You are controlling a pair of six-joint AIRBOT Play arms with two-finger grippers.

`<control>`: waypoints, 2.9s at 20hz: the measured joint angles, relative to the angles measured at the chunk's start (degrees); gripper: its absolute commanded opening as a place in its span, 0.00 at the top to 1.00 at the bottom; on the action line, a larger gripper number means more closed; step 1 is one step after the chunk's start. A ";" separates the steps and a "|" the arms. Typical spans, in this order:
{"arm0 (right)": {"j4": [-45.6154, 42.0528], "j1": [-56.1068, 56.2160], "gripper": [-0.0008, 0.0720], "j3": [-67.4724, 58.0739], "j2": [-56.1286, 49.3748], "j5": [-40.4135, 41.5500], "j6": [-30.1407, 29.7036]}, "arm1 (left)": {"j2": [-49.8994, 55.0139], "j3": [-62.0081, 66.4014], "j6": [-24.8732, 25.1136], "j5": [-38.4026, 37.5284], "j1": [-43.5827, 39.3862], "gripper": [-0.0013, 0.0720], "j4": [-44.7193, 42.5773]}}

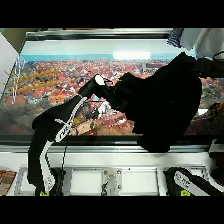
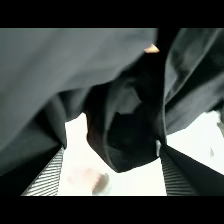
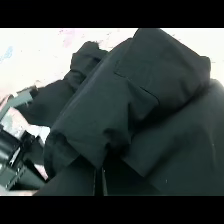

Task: Fold the clothes and pants, and hang the long-sleeved shirts on hangers.

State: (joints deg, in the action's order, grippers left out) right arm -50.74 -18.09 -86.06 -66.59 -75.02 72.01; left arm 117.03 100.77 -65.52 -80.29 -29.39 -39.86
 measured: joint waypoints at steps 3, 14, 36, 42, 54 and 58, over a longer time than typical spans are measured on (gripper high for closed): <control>0.00 0.00 0.97 0.00 -0.02 0.02 0.00 | 0.02 0.00 -1.88 -2.12 -1.70 0.96 0.68; -0.26 5.25 0.97 -7.37 -3.19 6.08 1.51 | -19.89 -6.60 -8.31 -6.43 2.82 0.97 -4.63; -16.44 6.58 0.00 25.70 -3.08 2.91 5.64 | -47.34 -52.43 -16.13 10.40 15.69 0.96 -14.43; -9.94 6.43 0.00 50.03 1.07 9.11 6.47 | -44.48 -52.65 -16.09 11.89 16.04 0.96 -14.58; -12.39 18.23 0.96 41.13 -1.57 19.69 3.76 | -47.63 -52.68 -15.45 11.37 12.04 0.96 -14.60; -22.49 18.49 0.01 26.01 -4.48 18.23 6.93 | -50.69 -52.68 -17.27 16.61 1.73 0.96 -14.51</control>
State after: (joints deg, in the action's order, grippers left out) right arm -73.23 0.40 -60.05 -71.07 -56.80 78.94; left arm 66.35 48.10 -82.78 -63.68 -27.66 -54.37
